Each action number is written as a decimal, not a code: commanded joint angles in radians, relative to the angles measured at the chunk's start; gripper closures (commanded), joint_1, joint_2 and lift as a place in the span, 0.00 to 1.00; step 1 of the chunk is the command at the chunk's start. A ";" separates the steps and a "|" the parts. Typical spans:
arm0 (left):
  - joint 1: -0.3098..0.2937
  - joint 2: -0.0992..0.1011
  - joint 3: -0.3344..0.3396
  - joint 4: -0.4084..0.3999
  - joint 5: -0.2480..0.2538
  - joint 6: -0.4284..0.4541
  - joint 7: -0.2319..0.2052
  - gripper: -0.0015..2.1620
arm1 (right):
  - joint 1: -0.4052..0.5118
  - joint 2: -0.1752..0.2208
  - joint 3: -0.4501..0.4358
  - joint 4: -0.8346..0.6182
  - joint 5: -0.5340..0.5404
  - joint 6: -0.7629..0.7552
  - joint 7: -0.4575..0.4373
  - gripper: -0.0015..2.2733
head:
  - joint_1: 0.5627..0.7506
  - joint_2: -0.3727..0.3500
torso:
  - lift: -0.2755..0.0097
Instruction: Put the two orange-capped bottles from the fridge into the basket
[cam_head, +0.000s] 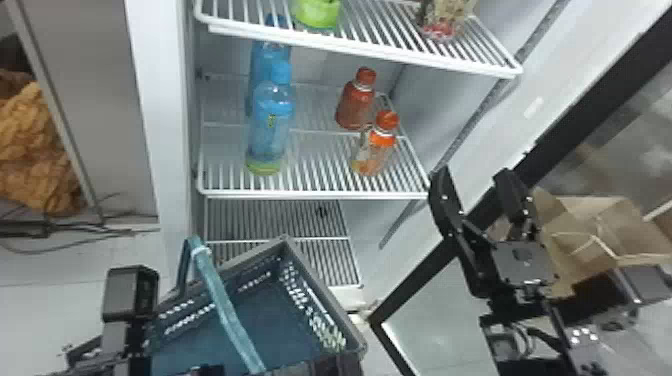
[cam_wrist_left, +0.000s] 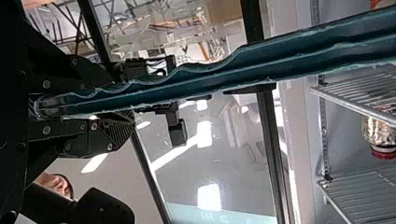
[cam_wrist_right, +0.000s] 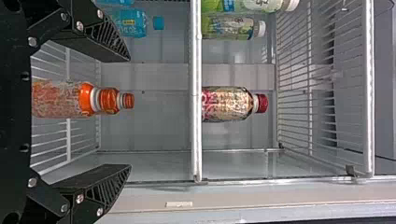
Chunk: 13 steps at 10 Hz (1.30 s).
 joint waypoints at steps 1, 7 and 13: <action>0.000 -0.002 0.000 0.000 0.000 0.000 0.000 0.54 | -0.002 0.000 0.000 0.006 0.000 -0.001 -0.001 0.12 | 0.70 0.03 | 0.14; -0.008 0.000 -0.006 0.000 0.002 0.000 0.001 0.54 | -0.118 -0.025 -0.002 0.188 0.002 -0.009 0.023 0.12 | 0.70 0.03 | 0.14; -0.012 0.000 -0.008 0.000 0.008 -0.002 0.003 0.54 | -0.388 -0.077 0.052 0.546 0.002 -0.090 0.086 0.12 | 0.70 0.03 | 0.14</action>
